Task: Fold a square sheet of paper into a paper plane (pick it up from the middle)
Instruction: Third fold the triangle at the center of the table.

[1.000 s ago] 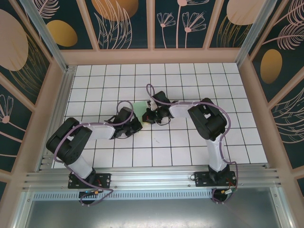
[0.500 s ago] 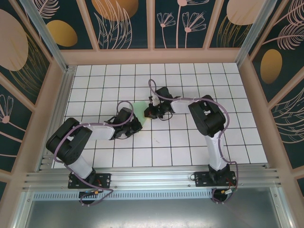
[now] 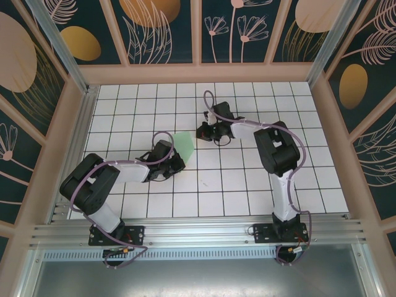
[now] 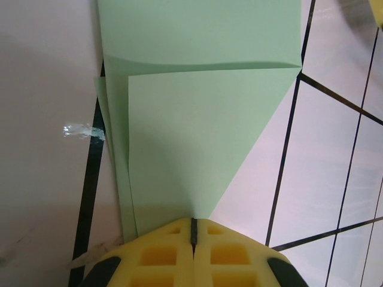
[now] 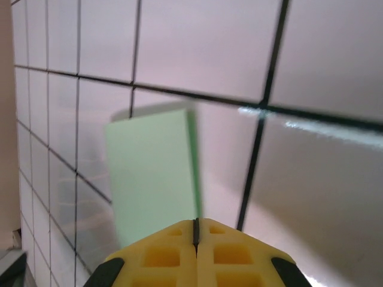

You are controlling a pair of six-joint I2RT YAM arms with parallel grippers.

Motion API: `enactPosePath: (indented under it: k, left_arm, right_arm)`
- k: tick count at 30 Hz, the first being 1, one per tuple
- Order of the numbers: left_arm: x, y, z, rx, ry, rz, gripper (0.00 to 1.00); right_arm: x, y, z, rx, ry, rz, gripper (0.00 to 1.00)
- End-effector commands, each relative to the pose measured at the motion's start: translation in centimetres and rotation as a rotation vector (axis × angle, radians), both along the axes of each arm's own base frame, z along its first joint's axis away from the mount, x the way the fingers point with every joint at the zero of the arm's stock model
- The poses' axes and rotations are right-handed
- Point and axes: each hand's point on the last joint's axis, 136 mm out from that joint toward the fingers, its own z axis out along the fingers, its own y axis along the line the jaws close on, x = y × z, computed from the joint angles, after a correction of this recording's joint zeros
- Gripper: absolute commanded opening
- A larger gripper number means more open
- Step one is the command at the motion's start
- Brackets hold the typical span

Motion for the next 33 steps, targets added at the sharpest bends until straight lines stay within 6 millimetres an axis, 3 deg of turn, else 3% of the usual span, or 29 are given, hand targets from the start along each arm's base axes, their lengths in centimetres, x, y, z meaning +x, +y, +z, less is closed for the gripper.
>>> enactPosePath:
  k: [1,6,9,13,19,25,29,30,33]
  left_arm:
    - [-3.4,3.0,-3.8,0.151,0.15,-0.006,0.01]
    - [-3.2,2.9,-3.6,0.148,0.142,-0.004,0.0]
    - [-3.1,2.8,-3.5,0.147,0.138,-0.005,0.0]
    - [-3.0,2.7,-3.4,0.144,0.136,-0.006,0.0]
    - [-3.2,2.7,-3.4,0.142,0.138,-0.01,0.0]
    - [-3.4,2.9,-3.5,0.144,0.14,-0.011,0.0]
    - [-3.5,2.9,-3.5,0.144,0.141,-0.015,0.0]
    - [-3.4,2.8,-3.4,0.144,0.138,-0.018,0.0]
    - [-2.8,2.3,-2.5,0.13,0.115,-0.033,0.03]
  right_arm:
    - [-4.3,1.7,2.1,0.003,-0.006,0.059,0.04]
    - [-8.9,3.2,-1.4,-0.021,0.116,0.081,0.03]
    - [-10.1,4.3,-2.2,-0.013,0.146,0.112,0.03]
    - [-10.1,4.3,-3.0,-0.039,0.156,0.107,0.02]
    - [-8.3,2.5,-4.5,-0.104,0.165,0.034,0.02]
    - [-4.4,-0.5,-4.9,-0.138,0.14,-0.089,0.02]
    - [-1.5,-1.8,-4.3,-0.15,0.094,-0.16,0.02]
    - [-0.1,-3.1,-4.0,-0.15,0.091,-0.197,0.02]
    - [1.2,-3.4,-1.4,-0.13,0.034,-0.211,0.04]
